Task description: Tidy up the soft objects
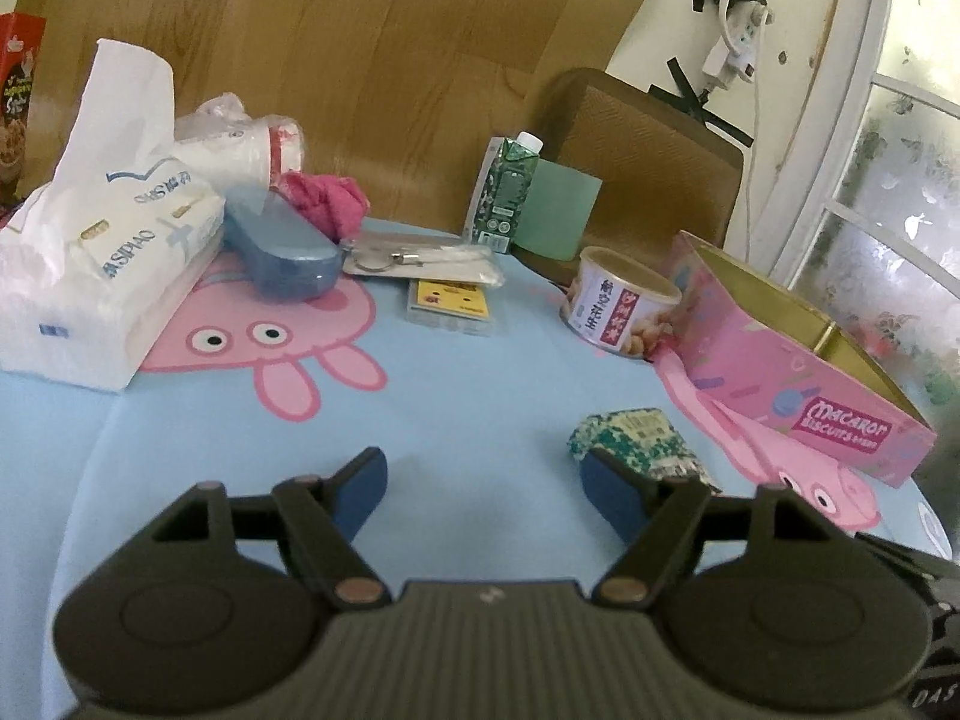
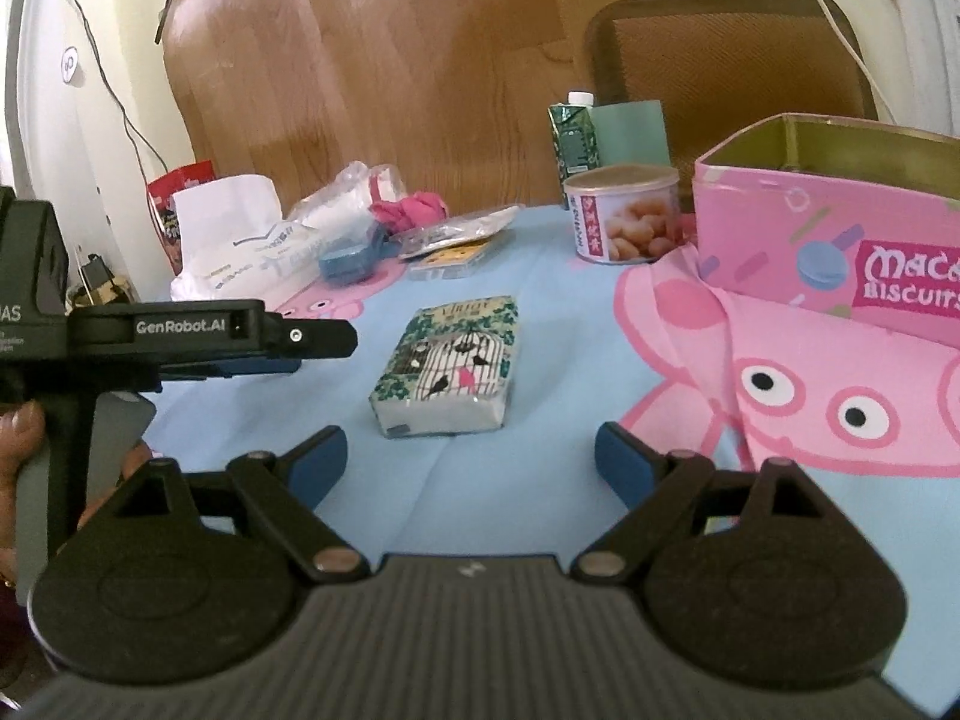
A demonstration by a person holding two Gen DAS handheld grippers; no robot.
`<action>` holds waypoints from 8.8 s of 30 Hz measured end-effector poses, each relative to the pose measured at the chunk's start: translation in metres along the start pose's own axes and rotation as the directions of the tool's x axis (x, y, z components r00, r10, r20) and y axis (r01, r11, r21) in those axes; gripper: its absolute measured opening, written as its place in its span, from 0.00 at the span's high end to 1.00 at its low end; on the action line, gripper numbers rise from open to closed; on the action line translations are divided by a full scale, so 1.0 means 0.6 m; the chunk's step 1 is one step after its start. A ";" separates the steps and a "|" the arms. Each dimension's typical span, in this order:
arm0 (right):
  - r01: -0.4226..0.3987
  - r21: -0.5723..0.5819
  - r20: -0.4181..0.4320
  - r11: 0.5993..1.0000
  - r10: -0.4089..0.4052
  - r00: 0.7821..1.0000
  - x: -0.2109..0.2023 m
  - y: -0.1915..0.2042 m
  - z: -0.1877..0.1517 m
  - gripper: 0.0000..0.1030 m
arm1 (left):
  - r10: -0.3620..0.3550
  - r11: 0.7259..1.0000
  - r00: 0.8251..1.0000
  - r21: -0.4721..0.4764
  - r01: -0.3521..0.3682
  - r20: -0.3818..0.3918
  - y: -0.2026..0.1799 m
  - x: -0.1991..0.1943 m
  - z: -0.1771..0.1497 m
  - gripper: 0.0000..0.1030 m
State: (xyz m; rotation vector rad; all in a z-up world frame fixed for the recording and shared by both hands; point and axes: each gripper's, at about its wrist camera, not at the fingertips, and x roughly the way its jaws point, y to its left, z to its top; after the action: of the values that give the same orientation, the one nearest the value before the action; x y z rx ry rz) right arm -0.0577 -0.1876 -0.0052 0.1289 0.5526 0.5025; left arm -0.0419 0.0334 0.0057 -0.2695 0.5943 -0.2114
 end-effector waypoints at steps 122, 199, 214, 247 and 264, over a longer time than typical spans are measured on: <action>0.234 -0.051 0.305 0.971 -0.208 0.929 -0.056 -0.118 0.132 0.61 | -0.013 0.993 0.996 0.120 0.002 0.087 -0.025 0.031 0.073 0.54; 0.259 -0.021 0.262 0.966 -0.245 0.933 -0.053 -0.107 0.132 0.22 | -0.414 0.897 0.910 0.161 0.411 -0.018 -0.254 0.081 0.116 0.22; 0.480 0.351 0.328 0.804 -0.586 0.741 -0.109 -0.213 0.094 0.37 | -0.289 0.949 0.955 0.149 0.278 0.057 -0.188 0.072 0.087 0.22; -0.062 -0.181 -0.109 0.982 0.043 0.993 0.332 0.117 0.290 0.37 | 0.062 0.998 0.991 -0.033 -0.058 0.118 0.076 0.023 0.038 0.22; -0.219 -0.227 -0.388 0.949 0.118 0.914 0.348 0.130 0.240 0.47 | 0.025 0.996 0.995 -0.089 -0.016 0.096 0.094 0.022 0.042 0.22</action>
State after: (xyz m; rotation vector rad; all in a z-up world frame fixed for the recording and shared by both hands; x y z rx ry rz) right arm 0.1393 -0.0150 0.0382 -0.1829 0.8424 0.7755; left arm -0.0101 0.0875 0.0012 -0.3569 0.5106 -0.1514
